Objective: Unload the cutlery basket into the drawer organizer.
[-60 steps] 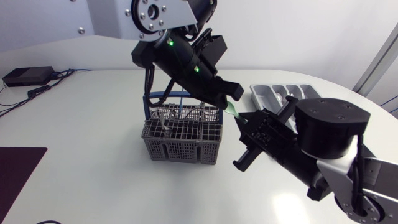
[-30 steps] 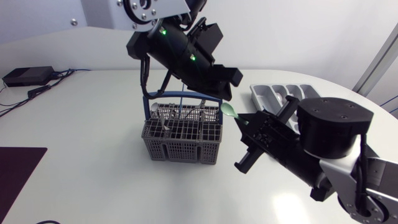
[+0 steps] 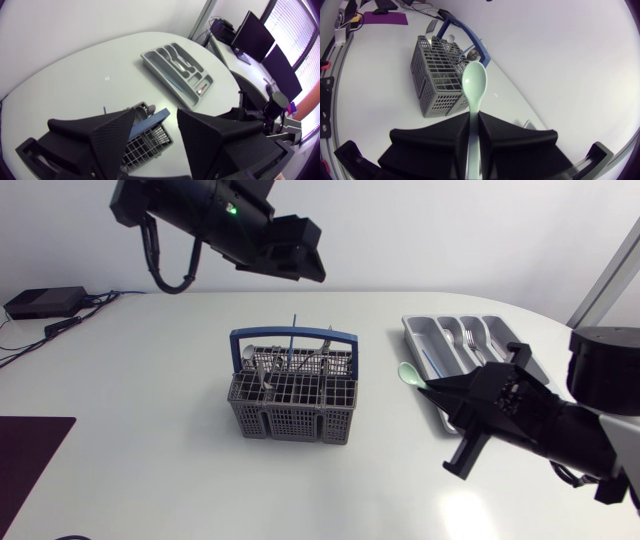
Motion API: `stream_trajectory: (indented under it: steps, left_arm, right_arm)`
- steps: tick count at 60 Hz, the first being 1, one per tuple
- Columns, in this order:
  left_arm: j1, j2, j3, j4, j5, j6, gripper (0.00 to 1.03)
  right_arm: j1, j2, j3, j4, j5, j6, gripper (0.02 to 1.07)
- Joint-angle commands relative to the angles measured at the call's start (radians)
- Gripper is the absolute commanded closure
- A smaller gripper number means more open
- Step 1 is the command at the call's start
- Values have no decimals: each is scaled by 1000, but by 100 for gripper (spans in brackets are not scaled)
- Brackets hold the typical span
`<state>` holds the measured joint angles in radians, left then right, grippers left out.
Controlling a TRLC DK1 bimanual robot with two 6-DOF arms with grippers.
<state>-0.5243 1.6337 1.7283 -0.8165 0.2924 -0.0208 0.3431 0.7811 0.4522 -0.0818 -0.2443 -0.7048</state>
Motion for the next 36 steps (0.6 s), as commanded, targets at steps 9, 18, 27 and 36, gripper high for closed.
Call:
stream_trajectory:
  steps: [9, 18, 27, 36]
  left_arm:
    - [49, -92, -121, -47, -47, 179, 40]
    - [98, -120, -156, -61, -47, 213, 40]
    - [129, -146, -191, -58, -47, 219, 40]
    - [130, -164, -228, -53, -47, 223, 40]
  right_arm:
    - [-273, -17, 23, -154, -228, -217, 101]
    - [-481, 66, 48, -242, -405, -430, 101]
    - [-651, 222, 118, -326, -529, -637, 101]
    - [-779, 399, 233, -395, -604, -785, 101]
